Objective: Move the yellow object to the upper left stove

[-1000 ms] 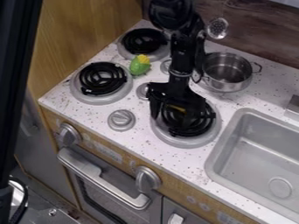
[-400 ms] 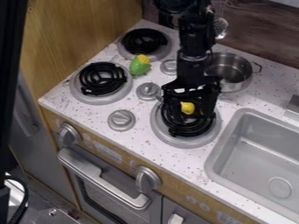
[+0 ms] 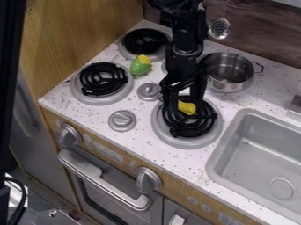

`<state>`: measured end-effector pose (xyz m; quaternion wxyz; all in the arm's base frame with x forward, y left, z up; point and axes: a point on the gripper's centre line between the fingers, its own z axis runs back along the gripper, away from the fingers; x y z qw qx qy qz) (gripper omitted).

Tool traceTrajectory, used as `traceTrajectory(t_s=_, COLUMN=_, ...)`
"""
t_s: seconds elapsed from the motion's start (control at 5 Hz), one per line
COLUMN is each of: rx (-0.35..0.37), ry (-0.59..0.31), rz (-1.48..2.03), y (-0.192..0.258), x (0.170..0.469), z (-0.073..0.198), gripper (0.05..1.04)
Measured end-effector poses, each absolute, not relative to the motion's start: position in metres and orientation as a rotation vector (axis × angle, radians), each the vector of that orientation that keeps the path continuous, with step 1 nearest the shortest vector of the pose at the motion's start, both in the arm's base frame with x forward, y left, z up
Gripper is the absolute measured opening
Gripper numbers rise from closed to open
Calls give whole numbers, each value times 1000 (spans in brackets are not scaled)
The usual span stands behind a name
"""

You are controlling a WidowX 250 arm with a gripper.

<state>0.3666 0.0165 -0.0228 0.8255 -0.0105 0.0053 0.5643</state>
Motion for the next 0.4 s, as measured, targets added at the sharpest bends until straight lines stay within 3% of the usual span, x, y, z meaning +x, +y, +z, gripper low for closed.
traceTrajectory(t_s=0.4, rx=23, ry=-28, rz=1210, y=26, x=376, z=-35, gripper=999)
